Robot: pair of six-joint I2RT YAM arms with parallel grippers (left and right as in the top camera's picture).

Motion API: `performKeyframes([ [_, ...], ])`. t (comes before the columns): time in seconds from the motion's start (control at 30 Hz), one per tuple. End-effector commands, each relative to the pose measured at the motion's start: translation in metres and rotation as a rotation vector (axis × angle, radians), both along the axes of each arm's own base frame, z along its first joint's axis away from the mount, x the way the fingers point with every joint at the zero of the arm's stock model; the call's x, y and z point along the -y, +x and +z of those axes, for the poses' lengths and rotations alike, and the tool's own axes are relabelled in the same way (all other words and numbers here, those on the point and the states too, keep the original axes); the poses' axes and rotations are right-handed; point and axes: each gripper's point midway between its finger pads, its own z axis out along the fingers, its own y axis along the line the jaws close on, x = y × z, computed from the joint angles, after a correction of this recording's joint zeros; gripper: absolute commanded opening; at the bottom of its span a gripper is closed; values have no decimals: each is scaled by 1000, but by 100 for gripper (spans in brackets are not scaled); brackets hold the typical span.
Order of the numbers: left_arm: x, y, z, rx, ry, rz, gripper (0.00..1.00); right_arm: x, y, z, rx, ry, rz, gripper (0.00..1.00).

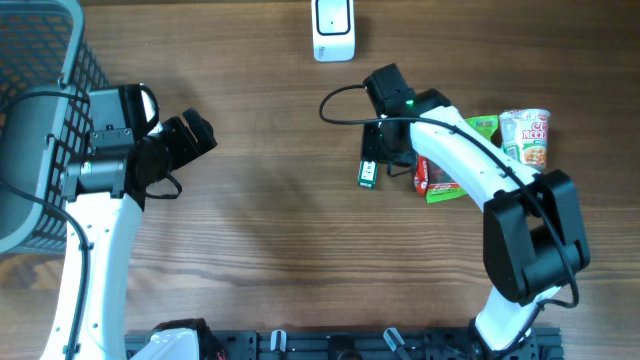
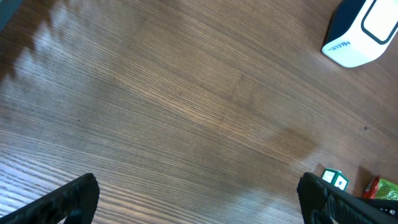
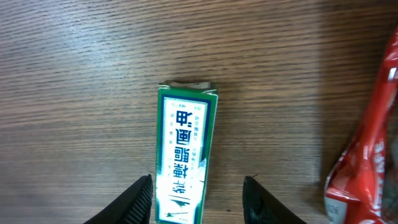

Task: Scan the item barcode

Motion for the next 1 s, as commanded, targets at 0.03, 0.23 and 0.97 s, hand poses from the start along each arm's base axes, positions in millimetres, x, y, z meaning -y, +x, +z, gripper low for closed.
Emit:
performKeyframes([
  [0.03,2,0,-1,-2,-2,-15,100,-7,-14,-9,-36,77,-2,41],
  [0.23,2,0,-1,-2,-2,-15,100,-11,-10,-13,-29,156,1,34],
  [0.97,2,0,-1,-2,-2,-15,100,-2,-8,-30,-8,330,51,39],
])
